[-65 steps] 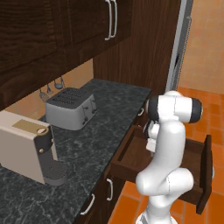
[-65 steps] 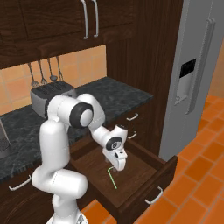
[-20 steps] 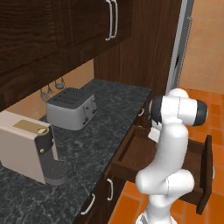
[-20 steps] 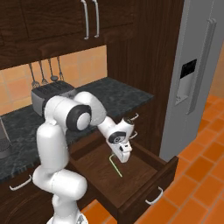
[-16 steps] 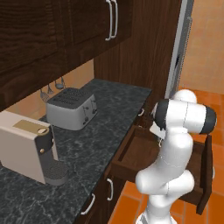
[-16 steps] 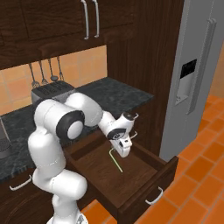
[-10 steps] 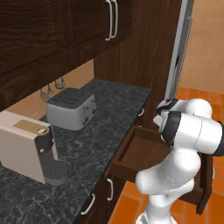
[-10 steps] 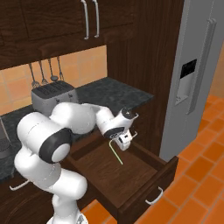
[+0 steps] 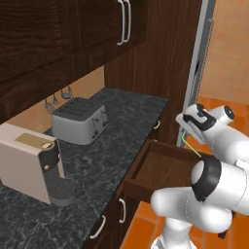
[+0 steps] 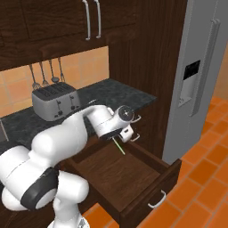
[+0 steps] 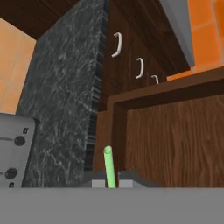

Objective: Take a straw from the drawer in front and place it inside the glass cup on the dining counter.

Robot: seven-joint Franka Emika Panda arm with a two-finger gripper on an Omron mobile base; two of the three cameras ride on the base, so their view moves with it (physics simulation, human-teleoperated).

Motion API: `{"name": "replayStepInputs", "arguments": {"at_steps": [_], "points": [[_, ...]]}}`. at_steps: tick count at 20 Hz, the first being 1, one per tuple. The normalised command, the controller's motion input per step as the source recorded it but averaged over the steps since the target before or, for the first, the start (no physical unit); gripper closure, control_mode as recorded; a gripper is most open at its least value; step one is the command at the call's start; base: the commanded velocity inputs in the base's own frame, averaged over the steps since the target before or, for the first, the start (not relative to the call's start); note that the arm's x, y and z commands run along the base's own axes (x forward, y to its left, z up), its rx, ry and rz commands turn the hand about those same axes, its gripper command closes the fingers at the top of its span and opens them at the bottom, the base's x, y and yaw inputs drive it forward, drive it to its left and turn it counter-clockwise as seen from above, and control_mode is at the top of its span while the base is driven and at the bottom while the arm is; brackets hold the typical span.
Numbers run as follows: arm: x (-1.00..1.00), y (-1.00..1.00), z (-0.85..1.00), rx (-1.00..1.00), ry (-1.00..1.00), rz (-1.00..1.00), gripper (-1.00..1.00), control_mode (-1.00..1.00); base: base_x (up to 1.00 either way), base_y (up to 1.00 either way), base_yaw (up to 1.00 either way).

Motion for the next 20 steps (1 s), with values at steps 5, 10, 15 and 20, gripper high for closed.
{"name": "replayStepInputs", "arguments": {"at_steps": [5, 10, 15, 20], "points": [[-0.11, 0.01, 0.53, -0.01, -0.1, -0.05, 1.0, -1.0, 0.0, 0.0, 0.0], [-0.01, 0.01, -0.02, -0.03, 0.01, 0.0, 1.0, -1.0, 0.0, 0.0, 0.0], [-0.2, 0.0, 0.0, 0.0, -0.08, 0.0, 1.0, 1.0, -0.48, 0.03, 0.16], [0.0, 0.0, 0.0, 0.0, 0.0, 0.0, 1.0, 1.0, -0.58, 0.21, 0.44]]}}
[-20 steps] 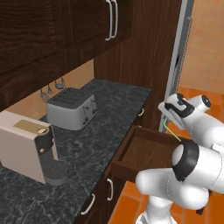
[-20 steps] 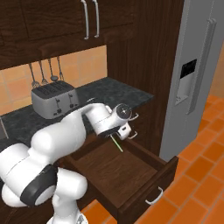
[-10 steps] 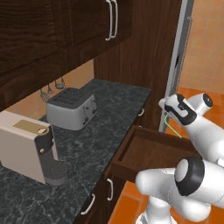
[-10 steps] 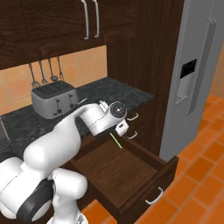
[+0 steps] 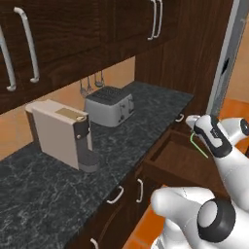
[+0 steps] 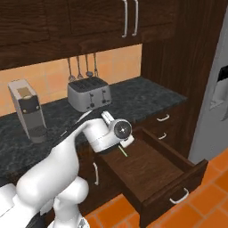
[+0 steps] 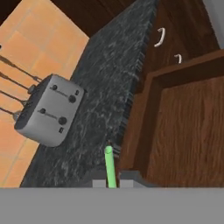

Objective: Take a straw from the drawer in front and place it inside the glass cup on the dining counter.

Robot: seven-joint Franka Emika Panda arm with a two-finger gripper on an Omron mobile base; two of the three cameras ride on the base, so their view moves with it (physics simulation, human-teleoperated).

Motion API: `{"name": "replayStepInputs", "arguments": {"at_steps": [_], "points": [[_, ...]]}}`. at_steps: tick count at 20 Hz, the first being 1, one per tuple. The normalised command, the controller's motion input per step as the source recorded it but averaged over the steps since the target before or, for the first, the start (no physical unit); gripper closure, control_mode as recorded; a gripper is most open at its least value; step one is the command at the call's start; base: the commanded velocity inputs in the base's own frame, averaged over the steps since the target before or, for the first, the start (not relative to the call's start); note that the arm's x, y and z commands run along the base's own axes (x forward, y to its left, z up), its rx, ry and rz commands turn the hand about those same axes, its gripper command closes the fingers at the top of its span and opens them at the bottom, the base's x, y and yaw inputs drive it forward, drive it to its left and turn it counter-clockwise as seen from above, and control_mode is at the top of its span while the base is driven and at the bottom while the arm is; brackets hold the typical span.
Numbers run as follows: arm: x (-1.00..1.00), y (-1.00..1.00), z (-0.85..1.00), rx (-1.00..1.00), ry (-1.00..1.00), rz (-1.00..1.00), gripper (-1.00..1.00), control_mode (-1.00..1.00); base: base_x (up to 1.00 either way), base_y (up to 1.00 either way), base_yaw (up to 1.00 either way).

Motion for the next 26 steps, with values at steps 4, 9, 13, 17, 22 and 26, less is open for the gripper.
{"name": "replayStepInputs", "arguments": {"at_steps": [4, 9, 13, 17, 22, 26], "points": [[0.0, 0.0, 0.0, 0.0, 0.0, 0.0, 1.0, 1.0, -0.48, 0.4, 0.48], [0.0, 0.0, 0.0, 0.0, 0.0, 0.0, 1.0, 1.0, -0.53, 0.29, 0.54], [0.0, 0.0, 0.0, 0.0, 0.0, 0.0, 1.0, 1.0, -0.56, 0.13, 0.62], [0.0, 0.0, 0.0, 0.0, 0.0, 0.0, 1.0, 1.0, -0.5, 0.07, 0.67], [0.0, 0.0, 0.0, 0.0, 0.0, 0.0, 1.0, 1.0, -0.52, 0.06, 0.68], [0.0, 0.0, 0.0, 0.0, 0.0, 0.0, 1.0, 1.0, -0.46, -0.37, 0.73]]}}
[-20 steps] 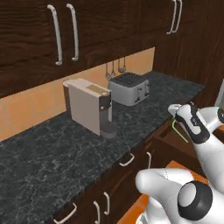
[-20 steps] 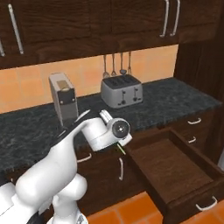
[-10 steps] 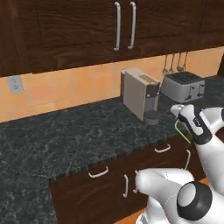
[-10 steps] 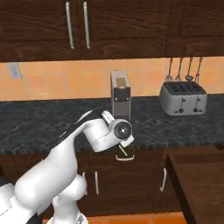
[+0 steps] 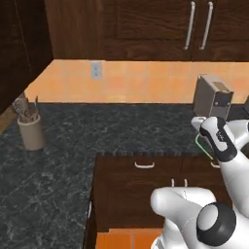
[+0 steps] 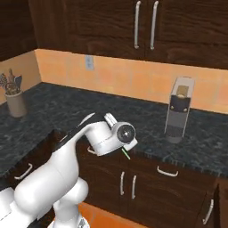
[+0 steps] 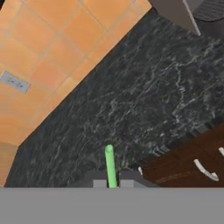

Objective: Take a straw from the drawer in front and place it inside the glass cup on the dining counter.

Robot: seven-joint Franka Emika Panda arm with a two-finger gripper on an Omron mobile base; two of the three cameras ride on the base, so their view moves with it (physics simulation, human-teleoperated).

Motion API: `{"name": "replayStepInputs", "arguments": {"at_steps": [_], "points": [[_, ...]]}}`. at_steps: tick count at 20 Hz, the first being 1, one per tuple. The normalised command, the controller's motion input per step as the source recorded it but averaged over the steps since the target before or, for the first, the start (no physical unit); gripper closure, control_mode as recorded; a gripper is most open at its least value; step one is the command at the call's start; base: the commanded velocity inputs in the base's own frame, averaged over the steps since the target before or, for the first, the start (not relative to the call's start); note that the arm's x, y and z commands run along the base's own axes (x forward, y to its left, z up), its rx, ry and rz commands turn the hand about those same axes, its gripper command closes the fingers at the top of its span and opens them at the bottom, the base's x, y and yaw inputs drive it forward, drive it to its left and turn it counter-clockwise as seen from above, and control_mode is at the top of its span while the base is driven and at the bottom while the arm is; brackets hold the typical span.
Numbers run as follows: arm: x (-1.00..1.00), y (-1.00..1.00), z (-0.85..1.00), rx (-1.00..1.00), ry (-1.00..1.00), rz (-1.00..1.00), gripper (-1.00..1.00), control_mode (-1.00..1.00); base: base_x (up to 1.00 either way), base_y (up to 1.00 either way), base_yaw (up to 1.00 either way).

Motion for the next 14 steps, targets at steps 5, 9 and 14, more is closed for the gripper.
{"name": "replayStepInputs", "arguments": {"at_steps": [5, 9, 14], "points": [[0.0, 0.0, 0.0, 0.0, 0.0, 0.0, 1.0, 1.0, -0.57, -0.57, 0.7], [0.0, 0.0, 0.0, 0.0, 0.0, 0.0, 1.0, 1.0, -0.74, -0.34, 0.67], [0.0, 0.0, 0.0, 0.0, 0.0, 0.0, 1.0, 1.0, -0.88, 0.0, 0.6]]}}
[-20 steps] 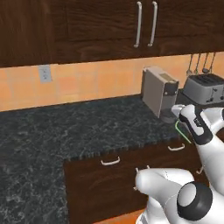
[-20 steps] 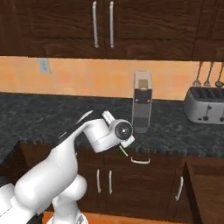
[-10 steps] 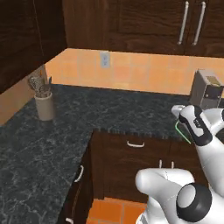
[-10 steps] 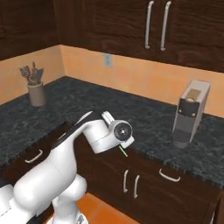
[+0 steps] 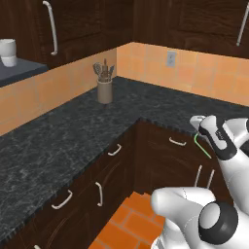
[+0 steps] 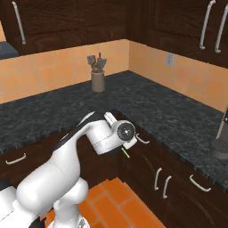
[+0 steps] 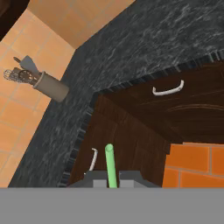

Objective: Take a straw from the drawer in front and place it inside the glass cup on the dining counter.

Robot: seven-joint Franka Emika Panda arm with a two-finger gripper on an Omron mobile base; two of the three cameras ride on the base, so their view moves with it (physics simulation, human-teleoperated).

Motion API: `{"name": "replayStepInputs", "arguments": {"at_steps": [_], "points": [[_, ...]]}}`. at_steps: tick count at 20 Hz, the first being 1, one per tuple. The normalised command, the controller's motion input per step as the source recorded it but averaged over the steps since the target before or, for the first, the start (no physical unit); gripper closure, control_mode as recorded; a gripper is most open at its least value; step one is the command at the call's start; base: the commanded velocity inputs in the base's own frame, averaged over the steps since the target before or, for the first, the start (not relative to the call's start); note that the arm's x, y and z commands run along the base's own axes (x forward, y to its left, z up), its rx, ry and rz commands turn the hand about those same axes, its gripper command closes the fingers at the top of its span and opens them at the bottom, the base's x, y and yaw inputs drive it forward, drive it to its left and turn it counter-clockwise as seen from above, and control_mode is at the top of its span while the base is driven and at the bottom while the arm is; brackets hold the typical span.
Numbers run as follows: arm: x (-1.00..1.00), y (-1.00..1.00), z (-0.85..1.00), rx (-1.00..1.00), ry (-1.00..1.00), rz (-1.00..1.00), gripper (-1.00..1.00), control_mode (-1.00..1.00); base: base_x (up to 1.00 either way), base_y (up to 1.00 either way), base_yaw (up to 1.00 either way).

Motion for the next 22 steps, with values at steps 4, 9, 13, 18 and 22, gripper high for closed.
{"name": "replayStepInputs", "arguments": {"at_steps": [4, 9, 13, 18, 22], "points": [[0.0, 0.0, 0.0, 0.0, 0.0, 0.0, 1.0, 1.0, -0.92, 0.0, 0.57], [0.0, 0.0, 0.0, 0.0, 0.0, 0.0, 1.0, 1.0, -0.91, 0.24, 0.54], [0.0, 0.0, 0.0, 0.0, 0.0, 0.0, 1.0, 1.0, -0.73, 0.5, 0.62], [0.0, 0.0, 0.0, 0.0, 0.0, 0.0, 1.0, 1.0, -0.54, 0.57, 0.69], [0.0, 0.0, 0.0, 0.0, 0.0, 0.0, 1.0, 1.0, -0.47, 0.56, 0.72]]}}
